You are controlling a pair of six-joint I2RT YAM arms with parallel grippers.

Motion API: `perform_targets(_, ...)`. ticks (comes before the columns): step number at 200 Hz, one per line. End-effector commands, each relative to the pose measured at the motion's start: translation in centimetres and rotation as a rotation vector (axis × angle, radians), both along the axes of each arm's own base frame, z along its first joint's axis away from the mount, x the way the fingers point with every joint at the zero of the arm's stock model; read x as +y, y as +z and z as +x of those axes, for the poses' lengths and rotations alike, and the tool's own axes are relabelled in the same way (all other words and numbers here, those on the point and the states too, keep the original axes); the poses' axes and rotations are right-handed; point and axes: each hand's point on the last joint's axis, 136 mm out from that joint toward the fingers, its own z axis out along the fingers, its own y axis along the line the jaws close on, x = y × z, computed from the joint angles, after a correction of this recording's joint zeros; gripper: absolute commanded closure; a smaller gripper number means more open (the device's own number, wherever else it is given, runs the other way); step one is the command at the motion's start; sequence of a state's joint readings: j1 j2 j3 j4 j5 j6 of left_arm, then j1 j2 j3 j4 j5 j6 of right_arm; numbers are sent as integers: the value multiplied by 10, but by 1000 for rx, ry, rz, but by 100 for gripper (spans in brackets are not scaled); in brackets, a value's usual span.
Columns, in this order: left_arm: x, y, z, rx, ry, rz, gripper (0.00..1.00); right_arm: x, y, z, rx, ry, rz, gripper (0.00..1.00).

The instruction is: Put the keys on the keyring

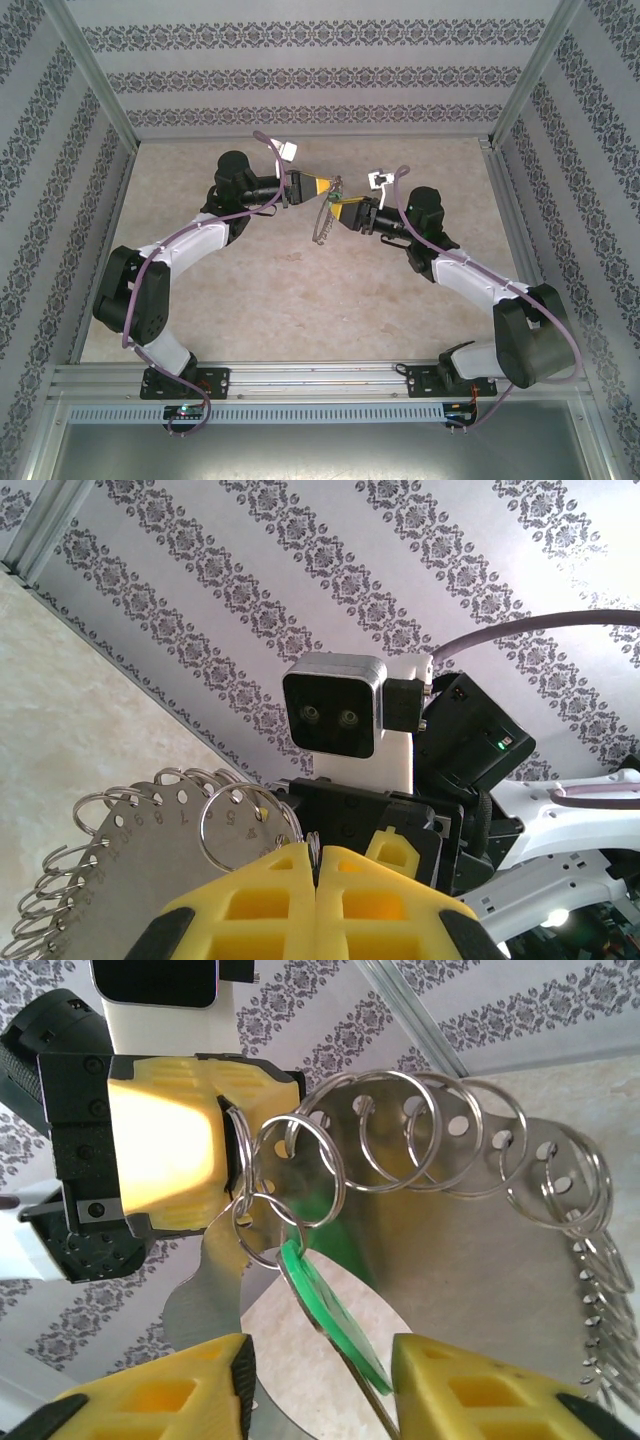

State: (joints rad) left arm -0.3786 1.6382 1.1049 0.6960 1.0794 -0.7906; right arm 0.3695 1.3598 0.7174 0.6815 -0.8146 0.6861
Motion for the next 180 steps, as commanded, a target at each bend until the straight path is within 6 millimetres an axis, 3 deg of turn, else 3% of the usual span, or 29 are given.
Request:
perform_targets(1, 3, 25, -9, -89, 14, -36, 100, 5, 15, 2, -63, 4, 5, 71)
perform_targets(39, 4, 24, -6, -88, 44, -35, 100, 8, 16, -3, -68, 20, 6, 100)
perform_targets(94, 11, 26, -1, -101, 118, -52, 100, 12, 14, -2, -56, 17, 5, 100)
perform_targets(150, 11, 24, 0, -103, 131, -73, 100, 35, 19, -5, -54, 76, 7, 100)
perform_targets(180, 11, 24, -1, -106, 134, -75, 100, 35, 11, 0, -42, 61, -20, 100)
